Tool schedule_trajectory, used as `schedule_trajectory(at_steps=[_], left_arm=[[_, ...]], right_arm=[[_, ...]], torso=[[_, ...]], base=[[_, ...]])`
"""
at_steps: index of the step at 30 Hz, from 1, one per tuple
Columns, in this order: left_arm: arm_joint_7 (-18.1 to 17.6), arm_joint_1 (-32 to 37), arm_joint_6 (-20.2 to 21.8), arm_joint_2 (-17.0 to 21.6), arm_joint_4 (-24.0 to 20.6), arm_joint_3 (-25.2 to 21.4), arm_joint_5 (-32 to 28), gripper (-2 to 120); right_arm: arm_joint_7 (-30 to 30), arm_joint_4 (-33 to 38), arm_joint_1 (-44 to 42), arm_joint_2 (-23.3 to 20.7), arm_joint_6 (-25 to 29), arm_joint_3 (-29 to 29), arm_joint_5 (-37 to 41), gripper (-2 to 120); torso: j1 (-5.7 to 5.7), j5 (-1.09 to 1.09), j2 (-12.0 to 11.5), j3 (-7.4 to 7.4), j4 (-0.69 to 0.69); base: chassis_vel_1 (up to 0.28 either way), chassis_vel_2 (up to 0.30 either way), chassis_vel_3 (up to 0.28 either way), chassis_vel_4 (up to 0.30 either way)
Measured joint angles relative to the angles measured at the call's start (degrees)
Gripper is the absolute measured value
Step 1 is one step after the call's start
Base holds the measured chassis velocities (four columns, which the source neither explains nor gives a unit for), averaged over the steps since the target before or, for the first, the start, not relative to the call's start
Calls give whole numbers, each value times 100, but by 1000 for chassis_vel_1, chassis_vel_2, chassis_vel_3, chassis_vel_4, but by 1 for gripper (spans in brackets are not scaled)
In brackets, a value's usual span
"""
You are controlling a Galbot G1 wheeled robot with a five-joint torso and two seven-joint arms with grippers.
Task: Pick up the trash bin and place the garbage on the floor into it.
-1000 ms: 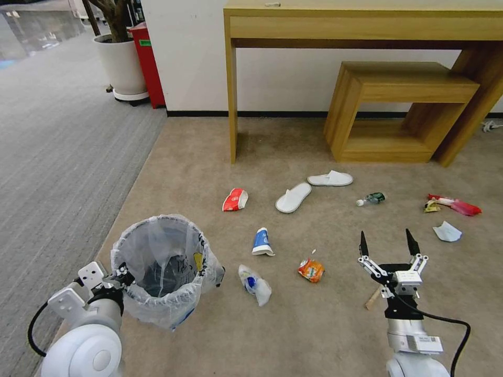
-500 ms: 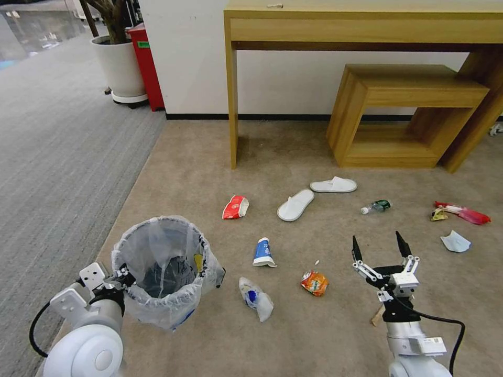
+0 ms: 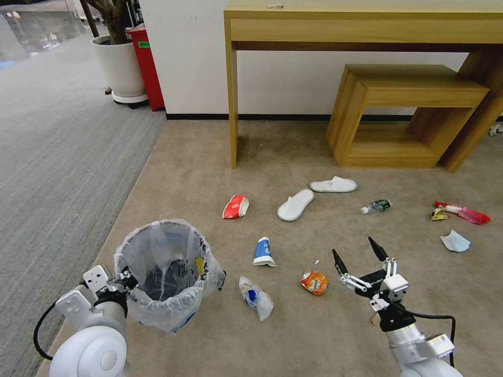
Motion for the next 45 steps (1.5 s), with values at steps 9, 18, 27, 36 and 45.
schedule_trajectory(at_steps=[9,18,27,36,45], left_arm=[[9,9,-5,17,4,-4,8,1],[18,36,-6,38,-5,7,32,1],[47,65,-16,10,-9,48,98,1],[128,151,-66,-25,-9,77,239,1],[165,271,-103,-103,-46,77,395,1]], right_arm=[[-6,-108,-30,-134,97,62,-203,100],[-673,-238,-175,-456,323,110,143,100],[-1716,-412,-278,-702,605,184,438,100],[-2108,-566,-283,-716,753,120,437,99],[-1922,-715,-165,-855,709,-118,566,98]], torso=[[0,0,0,0,0],[0,0,0,0,0],[0,-1,0,1,0],[0,0,0,0,-1],[0,0,0,0,0]], base=[[0,0,0,0],[0,0,0,0],[0,0,0,0],[0,0,0,0],[0,0,0,0]])
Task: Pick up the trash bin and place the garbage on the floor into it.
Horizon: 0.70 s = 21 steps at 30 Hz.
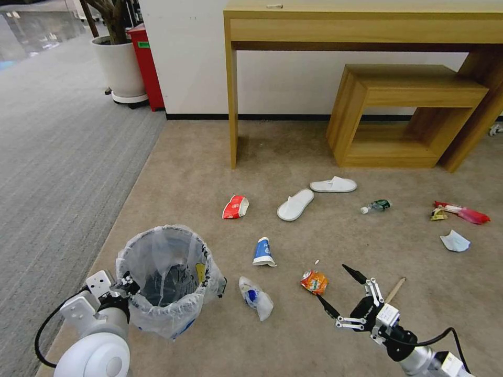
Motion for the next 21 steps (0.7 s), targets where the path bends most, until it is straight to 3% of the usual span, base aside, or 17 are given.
schedule_trajectory(at_steps=[21], left_arm=[[50,-4,-57,-60,128,16,129,1]], right_arm=[[370,-642,327,-337,-128,-561,564,98]], torso=[[0,0,0,0,0]], base=[[0,0,0,0]])
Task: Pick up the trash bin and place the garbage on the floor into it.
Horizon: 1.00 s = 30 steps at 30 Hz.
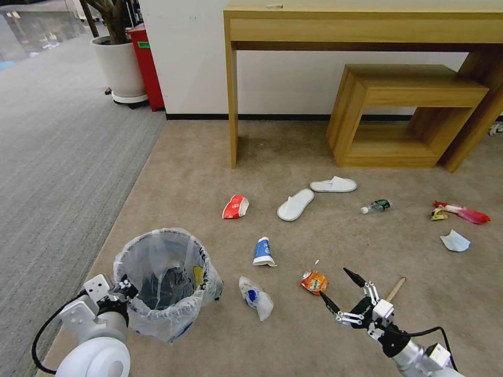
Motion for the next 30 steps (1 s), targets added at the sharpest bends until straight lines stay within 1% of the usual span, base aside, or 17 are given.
schedule_trajectory(at_steps=[5,7,14,19,22,30], left_arm=[[4,-29,0,-2,53,31,2,1],[6,-77,0,-11,109,47,14,1],[7,-99,-1,-8,144,-1,4,1],[7,-101,-1,-9,158,4,5,1],[7,-120,-2,-34,195,21,28,1],[13,-123,-2,-62,218,49,88,1]], right_arm=[[-5,-55,22,-46,0,-28,66,98],[-79,-226,112,-146,-4,-156,90,98],[-137,-467,287,-262,-14,-465,49,98],[-260,-509,333,-404,-14,-630,78,98],[-518,-523,368,-545,-5,-745,235,97],[-658,-432,401,-531,42,-897,358,96]], torso=[[0,0,0,0,0],[0,0,0,0,0],[0,1,0,0,0],[0,0,0,0,0],[0,0,0,0,0],[0,0,0,0,0]], base=[[0,0,0,0],[0,0,0,0],[0,0,0,0],[0,0,0,0],[0,0,0,0],[0,0,0,0]])
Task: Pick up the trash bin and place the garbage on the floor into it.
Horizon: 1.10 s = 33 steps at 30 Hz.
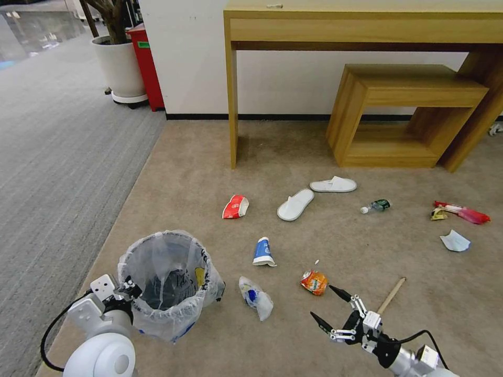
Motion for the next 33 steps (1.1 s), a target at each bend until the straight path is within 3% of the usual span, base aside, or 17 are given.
schedule_trajectory(at_steps=[11,22,33], left_arm=[[63,77,-20,-75,4,61,244,1],[88,197,-55,-150,-53,40,390,1],[108,156,-101,-245,77,20,487,1]], right_arm=[[-160,-92,172,-43,36,-192,31,90],[-160,-488,642,-49,-37,-688,269,92],[514,-1017,1138,-131,-447,-1497,510,92]], torso=[[0,-1,0,0,0],[0,0,0,0,0],[0,0,0,0,0]], base=[[0,0,0,0],[0,0,0,0],[0,0,0,0]])
